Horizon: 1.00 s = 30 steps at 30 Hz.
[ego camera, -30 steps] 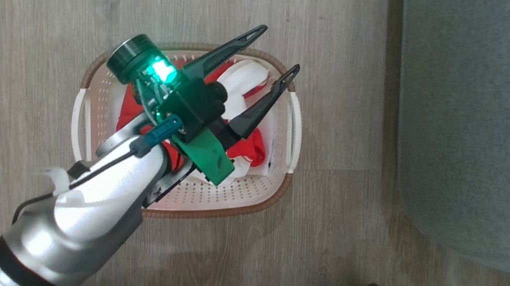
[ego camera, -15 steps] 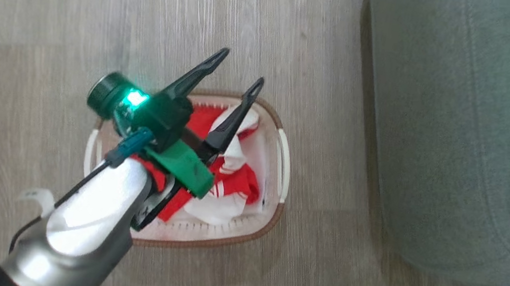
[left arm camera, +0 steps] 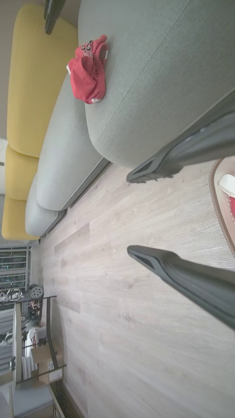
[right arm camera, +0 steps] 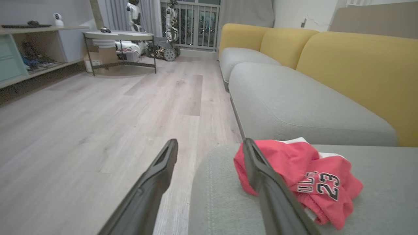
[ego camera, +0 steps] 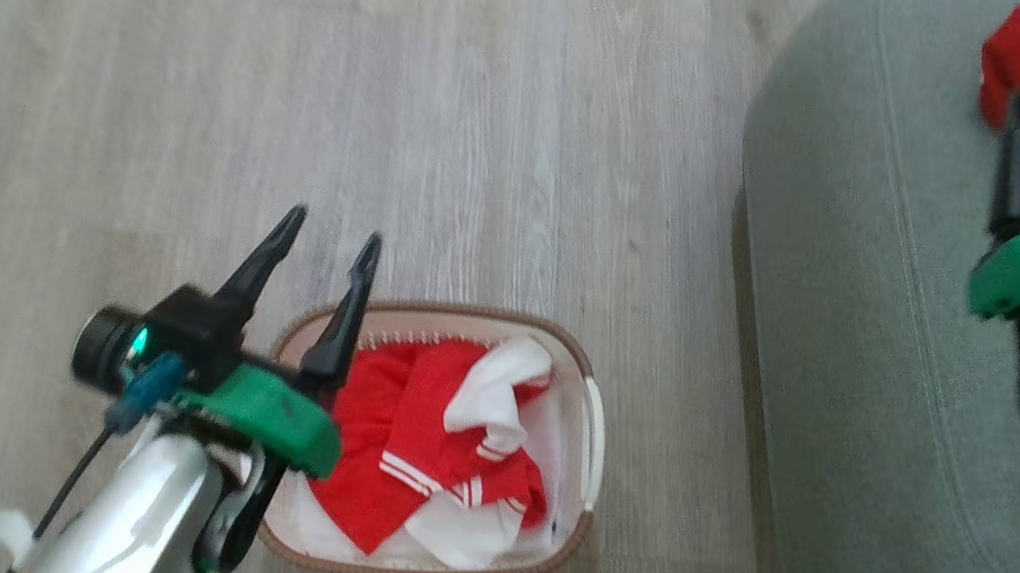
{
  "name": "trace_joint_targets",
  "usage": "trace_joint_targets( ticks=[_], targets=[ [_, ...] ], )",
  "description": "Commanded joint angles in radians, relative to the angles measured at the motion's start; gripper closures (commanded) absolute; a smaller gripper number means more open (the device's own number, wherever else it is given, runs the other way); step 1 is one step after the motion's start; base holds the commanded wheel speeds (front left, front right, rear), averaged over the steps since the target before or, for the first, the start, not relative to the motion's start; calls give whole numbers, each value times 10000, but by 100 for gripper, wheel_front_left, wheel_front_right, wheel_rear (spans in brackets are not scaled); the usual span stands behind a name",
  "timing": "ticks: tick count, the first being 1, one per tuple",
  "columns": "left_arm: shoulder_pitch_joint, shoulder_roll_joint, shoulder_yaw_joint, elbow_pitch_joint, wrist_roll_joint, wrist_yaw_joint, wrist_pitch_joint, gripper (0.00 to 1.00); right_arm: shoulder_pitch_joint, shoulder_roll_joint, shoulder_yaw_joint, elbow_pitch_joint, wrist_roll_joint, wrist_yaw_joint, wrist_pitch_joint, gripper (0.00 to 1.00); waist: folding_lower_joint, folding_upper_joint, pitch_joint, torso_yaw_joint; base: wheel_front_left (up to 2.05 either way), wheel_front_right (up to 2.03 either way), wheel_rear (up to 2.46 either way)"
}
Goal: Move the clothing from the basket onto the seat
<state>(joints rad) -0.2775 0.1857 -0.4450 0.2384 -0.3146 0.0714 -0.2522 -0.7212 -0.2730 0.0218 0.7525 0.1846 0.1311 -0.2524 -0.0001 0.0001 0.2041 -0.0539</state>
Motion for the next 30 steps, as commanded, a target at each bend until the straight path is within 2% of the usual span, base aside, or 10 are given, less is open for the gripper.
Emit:
trace_joint_targets(
  ticks=[1,8,16,21,26,30],
  targets=[
    [-12,133,502,-375,-73,58,-93,0,190,99,175,-426,118,-4,-93,0,1,-1,-595,375,0,0,0],
    [1230,30,1230,-513,-29,147,-94,0,1818,912,-53,-1637,131,-4,-93,0,1,-1,-1477,702,0,0,0],
    [2598,-217,2112,-795,31,227,-94,0,4004,2024,-284,-3223,-532,-4,-93,0,1,-1,-2147,802,0,0,0],
    [3219,-398,2542,-929,188,131,-95,0,4947,2209,-203,-3908,-544,-4,-93,0,1,-1,-2364,865,0,0,0],
    [3548,-608,2780,-884,416,-90,-95,0,5726,2223,101,-4356,171,-4,-93,0,1,-1,-2568,915,0,0,0],
    [3707,-767,2914,-860,568,-226,-95,0,6228,2225,251,-4555,324,-4,-93,0,1,-1,-2697,940,0,0,0]
  ],
)
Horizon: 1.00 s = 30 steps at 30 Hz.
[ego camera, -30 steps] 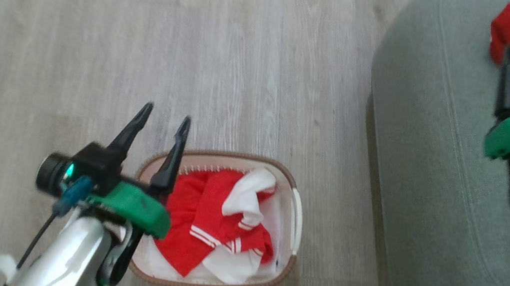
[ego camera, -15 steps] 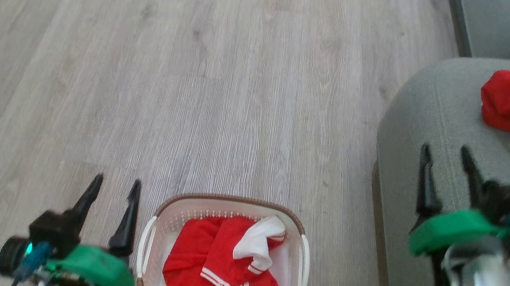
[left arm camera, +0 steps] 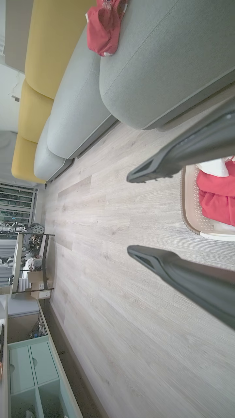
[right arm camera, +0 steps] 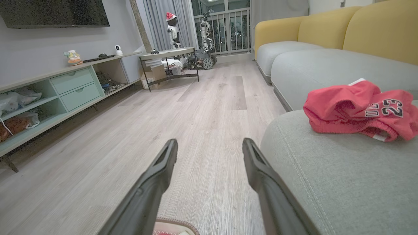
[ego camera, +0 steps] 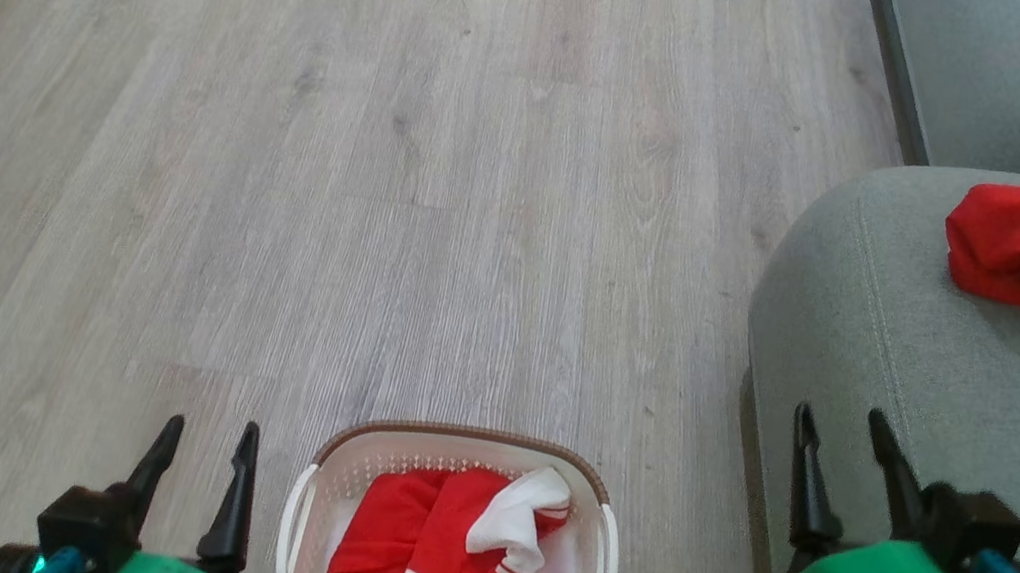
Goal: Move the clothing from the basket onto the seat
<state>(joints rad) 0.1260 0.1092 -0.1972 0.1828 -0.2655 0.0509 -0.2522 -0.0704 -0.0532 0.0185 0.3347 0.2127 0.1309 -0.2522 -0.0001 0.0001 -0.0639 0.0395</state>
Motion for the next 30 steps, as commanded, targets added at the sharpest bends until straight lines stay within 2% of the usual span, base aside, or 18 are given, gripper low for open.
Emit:
trace_joint_targets(
  ticks=[1,30],
  targets=[
    [-308,-31,483,-296,104,-60,-95,0,-205,27,342,-387,82,-2,-95,0,1,-1,-36,5,0,0,0],
    [-382,-432,1066,-105,732,-653,-95,0,-67,29,392,-297,-103,-2,-95,0,1,-1,174,-96,0,0,0]
  ],
)
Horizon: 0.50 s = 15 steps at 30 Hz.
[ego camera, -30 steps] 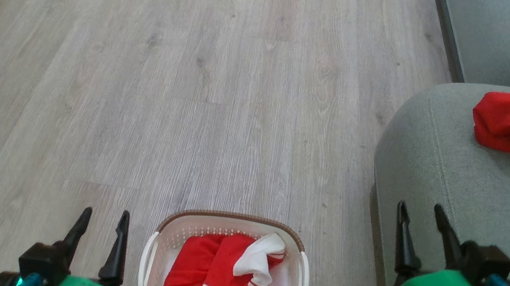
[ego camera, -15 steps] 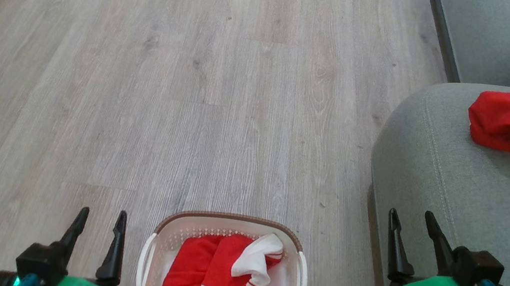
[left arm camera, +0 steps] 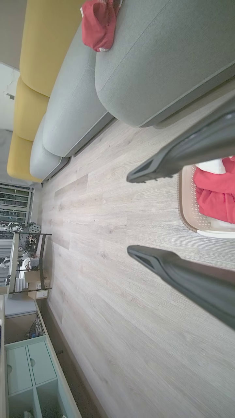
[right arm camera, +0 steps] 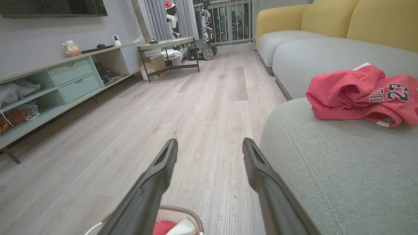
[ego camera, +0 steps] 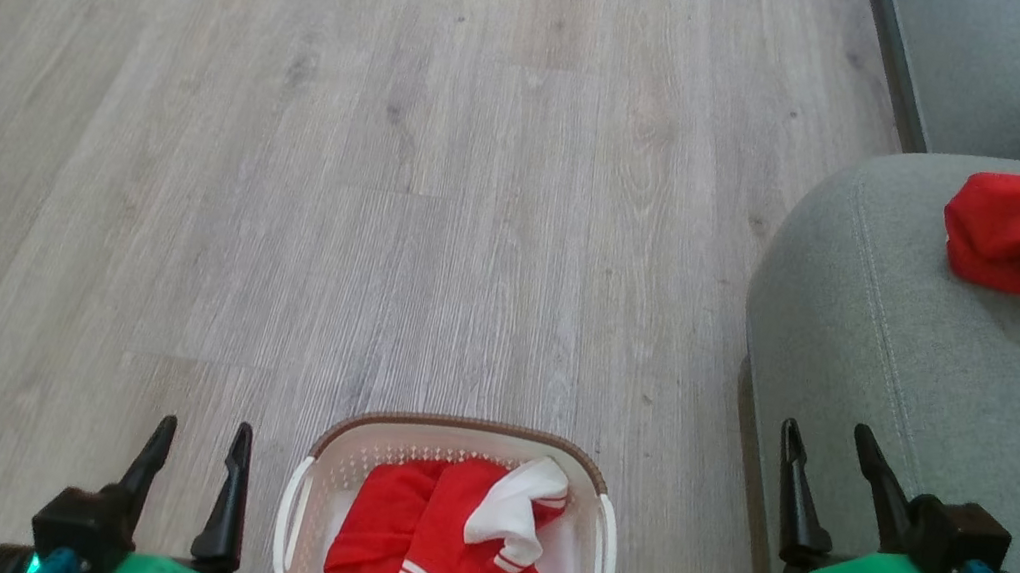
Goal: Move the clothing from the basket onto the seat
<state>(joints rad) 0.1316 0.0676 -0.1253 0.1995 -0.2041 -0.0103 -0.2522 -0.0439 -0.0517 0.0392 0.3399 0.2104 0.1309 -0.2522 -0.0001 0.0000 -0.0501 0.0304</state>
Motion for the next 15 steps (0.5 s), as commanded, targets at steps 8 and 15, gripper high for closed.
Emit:
trace_joint_targets(
  ticks=[8,15],
  targets=[
    [-827,-67,94,29,353,-234,-95,0,-440,14,-180,-630,-276,-2,-95,0,1,0,503,-79,0,0,0],
    [-2234,-125,-866,1355,681,-524,-95,0,-938,14,-858,-1466,-640,-2,-95,0,1,0,2065,-289,0,0,0]
  ],
)
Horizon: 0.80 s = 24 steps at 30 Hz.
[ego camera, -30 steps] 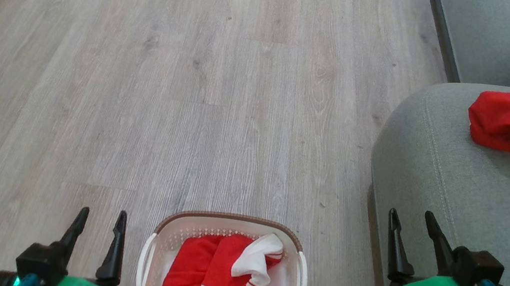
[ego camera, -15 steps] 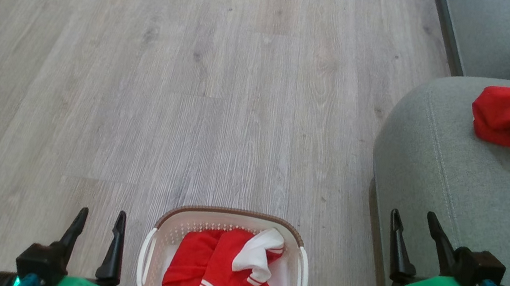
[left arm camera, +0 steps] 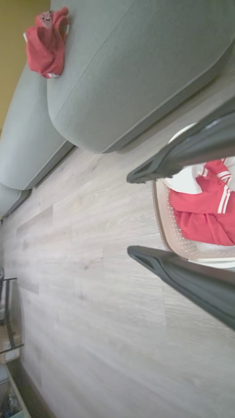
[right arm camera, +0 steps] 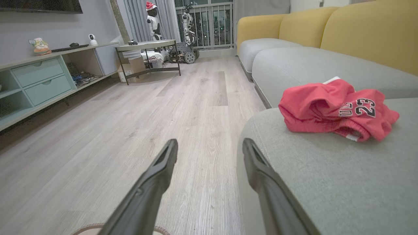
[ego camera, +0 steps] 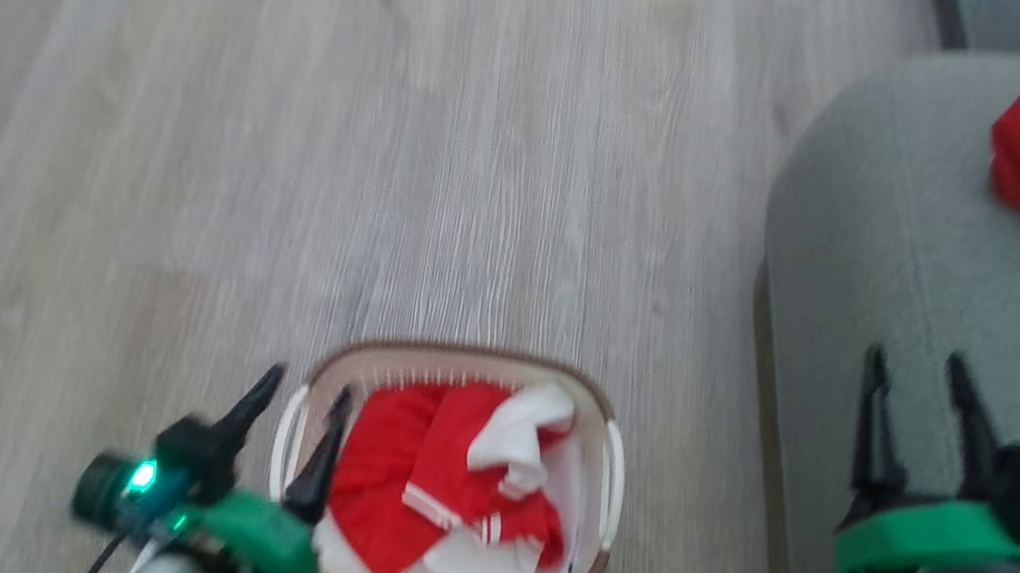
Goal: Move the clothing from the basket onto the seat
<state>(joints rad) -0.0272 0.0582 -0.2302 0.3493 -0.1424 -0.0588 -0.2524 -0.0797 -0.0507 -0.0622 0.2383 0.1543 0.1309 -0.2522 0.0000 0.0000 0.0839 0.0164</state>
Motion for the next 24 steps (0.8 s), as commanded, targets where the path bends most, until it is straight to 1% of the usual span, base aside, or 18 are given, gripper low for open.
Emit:
trace_joint_targets(
  ticks=[1,6,11,15,18,24],
  targets=[
    [-933,-41,19,114,81,-69,-93,0,-687,5,59,-590,-115,-2,-95,0,0,0,1046,-210,0,0,0],
    [-2551,-71,-855,1658,197,-155,-93,0,-1253,5,-389,-1291,-358,-2,-95,0,0,0,2598,-472,0,0,0],
    [-4162,-76,-1896,3249,-193,-91,-93,0,-1890,5,-578,-1845,-422,-2,-95,0,0,0,4031,-824,0,0,0],
    [-5185,-77,-2836,4255,-608,-73,-93,0,-2331,5,-621,-2268,-512,-2,-95,0,0,0,5035,-1052,0,0,0],
    [-5859,-78,-3622,5051,-559,-46,-93,0,-2572,5,-581,-2595,-512,-2,-95,0,0,0,5670,-1191,0,0,0],
    [-6905,-79,-4518,6079,-898,15,-93,0,-2877,5,-619,-3184,-483,-2,-95,0,0,0,6862,-1388,0,0,0]
  ],
)
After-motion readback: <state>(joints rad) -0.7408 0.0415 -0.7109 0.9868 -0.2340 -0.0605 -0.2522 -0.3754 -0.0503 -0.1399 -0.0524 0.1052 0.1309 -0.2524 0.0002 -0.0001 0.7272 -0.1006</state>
